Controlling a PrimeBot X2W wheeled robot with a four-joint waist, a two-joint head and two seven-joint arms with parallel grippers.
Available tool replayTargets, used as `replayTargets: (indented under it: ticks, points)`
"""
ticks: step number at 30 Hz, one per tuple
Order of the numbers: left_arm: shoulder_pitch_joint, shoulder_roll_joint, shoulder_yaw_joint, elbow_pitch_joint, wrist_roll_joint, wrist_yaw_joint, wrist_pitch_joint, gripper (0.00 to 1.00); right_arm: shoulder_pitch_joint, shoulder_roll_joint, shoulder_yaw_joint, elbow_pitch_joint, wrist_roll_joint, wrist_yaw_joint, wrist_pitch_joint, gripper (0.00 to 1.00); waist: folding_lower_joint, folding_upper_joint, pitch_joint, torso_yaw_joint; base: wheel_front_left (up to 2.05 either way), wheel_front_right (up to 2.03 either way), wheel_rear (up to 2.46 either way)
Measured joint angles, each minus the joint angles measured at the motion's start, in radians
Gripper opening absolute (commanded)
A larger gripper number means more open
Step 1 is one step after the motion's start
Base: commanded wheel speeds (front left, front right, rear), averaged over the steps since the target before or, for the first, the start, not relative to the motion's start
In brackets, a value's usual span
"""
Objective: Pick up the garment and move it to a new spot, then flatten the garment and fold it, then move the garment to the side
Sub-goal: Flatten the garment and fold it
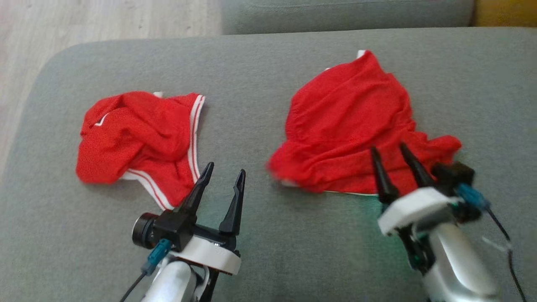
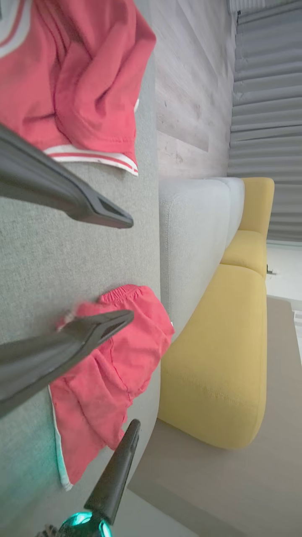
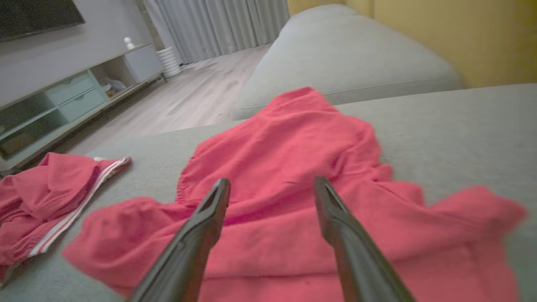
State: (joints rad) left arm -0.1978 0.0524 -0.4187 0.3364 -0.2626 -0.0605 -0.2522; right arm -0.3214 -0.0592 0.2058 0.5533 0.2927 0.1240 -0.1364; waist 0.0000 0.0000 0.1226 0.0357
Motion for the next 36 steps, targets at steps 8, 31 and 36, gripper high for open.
replayTargets:
  ticks: [8,31,36]
  points:
    - [0.002,0.000,0.002,-0.003,0.009,-0.001,0.000,1.00,0.222,0.005,-0.244,-0.111,-0.129,0.000,-0.019,1.00,0.0000,0.0000,-0.019,-0.060,0.00,0.00,0.00]
    - [0.002,0.000,-0.001,0.001,0.017,-0.010,0.000,1.00,0.151,0.014,-0.354,0.042,-0.227,0.000,0.156,1.00,0.0000,0.0000,-0.002,-0.031,0.00,0.00,0.00]
    - [0.001,0.000,0.000,0.001,0.017,-0.010,0.000,1.00,0.149,0.014,-0.337,0.033,-0.258,0.000,0.164,0.00,0.0000,0.0000,0.000,-0.036,0.00,0.00,0.00]
